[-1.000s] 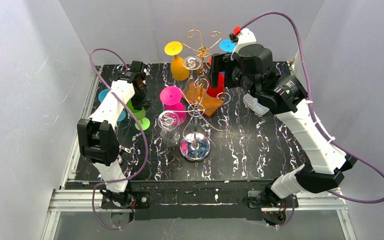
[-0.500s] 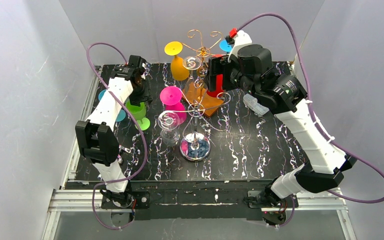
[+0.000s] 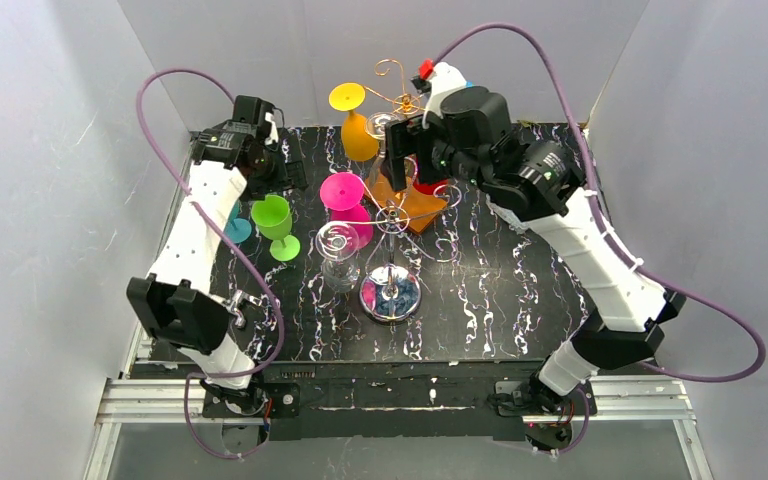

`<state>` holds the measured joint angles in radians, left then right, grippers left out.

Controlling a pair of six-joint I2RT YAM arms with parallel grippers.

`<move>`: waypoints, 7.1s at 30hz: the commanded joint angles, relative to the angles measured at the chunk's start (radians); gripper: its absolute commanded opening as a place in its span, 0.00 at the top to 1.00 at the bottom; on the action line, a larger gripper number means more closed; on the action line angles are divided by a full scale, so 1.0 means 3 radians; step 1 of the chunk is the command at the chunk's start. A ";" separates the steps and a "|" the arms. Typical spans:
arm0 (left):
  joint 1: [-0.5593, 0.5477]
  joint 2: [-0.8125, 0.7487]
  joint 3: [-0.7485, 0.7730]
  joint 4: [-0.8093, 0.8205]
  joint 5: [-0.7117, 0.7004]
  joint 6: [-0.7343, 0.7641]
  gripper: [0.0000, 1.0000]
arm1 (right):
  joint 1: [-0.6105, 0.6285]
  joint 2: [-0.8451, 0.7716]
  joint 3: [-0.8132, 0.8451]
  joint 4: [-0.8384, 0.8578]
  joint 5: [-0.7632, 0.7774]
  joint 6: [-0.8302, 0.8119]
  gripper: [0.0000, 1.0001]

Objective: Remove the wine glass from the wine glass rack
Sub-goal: Place the wine glass at the center of the board, then pick up the wine glass from the wine rack.

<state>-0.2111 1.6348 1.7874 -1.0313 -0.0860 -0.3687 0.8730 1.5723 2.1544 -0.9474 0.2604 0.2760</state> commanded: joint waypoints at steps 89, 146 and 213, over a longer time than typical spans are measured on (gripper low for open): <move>0.0008 -0.1651 0.0690 -0.0070 -0.0629 -0.0320 0.01 | 0.1054 0.1178 0.0647 0.0260 0.1311 -0.0644 0.00; 0.0008 -0.1588 0.0693 -0.0036 -0.0613 -0.0286 0.01 | 0.1048 0.1006 0.0837 0.0484 0.1251 -0.0692 0.35; 0.0008 -0.1665 0.0422 0.0009 -0.0479 -0.0341 0.01 | 0.1017 0.0782 0.0709 0.0413 0.0834 -0.0454 0.39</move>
<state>-0.2111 1.1595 1.9312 -1.0264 -0.2207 -0.4683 1.1793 1.8446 2.3550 -0.9138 0.5465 0.1097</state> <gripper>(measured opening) 0.994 0.827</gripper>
